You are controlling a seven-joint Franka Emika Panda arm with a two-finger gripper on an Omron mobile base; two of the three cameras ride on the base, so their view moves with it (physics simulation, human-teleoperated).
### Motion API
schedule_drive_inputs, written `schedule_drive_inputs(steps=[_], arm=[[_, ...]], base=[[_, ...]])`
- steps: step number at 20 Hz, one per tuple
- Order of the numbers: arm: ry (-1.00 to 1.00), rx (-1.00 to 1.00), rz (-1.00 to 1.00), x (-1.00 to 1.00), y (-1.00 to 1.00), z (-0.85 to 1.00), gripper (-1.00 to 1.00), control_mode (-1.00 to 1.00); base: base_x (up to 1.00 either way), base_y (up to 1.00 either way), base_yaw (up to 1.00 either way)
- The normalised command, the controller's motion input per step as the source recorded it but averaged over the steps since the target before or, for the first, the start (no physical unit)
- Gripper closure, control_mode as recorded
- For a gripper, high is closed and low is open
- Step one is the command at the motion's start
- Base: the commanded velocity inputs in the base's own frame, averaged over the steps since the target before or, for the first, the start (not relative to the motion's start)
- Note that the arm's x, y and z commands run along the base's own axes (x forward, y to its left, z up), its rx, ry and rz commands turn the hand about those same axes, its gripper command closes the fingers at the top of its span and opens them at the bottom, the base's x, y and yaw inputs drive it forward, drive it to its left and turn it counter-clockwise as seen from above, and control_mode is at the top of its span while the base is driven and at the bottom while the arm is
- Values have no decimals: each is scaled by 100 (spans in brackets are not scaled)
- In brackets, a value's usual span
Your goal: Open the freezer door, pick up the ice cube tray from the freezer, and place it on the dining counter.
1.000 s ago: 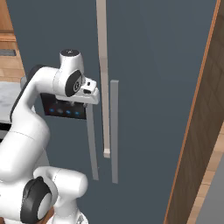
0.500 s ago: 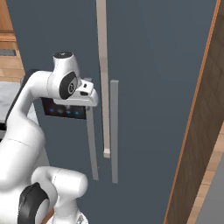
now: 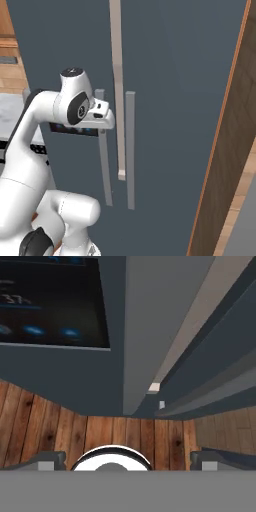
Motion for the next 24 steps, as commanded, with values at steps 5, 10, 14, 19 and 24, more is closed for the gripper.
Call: schedule_drive_inputs(steps=[5,10,14,19,24], arm=[[0,0,0,0,0,0,-100,100],[0,0,0,0,0,0,-100,100],[0,0,0,0,0,0,-100,100],[0,0,0,0,0,0,-100,100],[0,0,0,0,0,0,-100,100]], base=[[-13,-23,-4],[-24,-39,0],[-33,-50,0],[-30,-48,0],[-2,-54,0]])
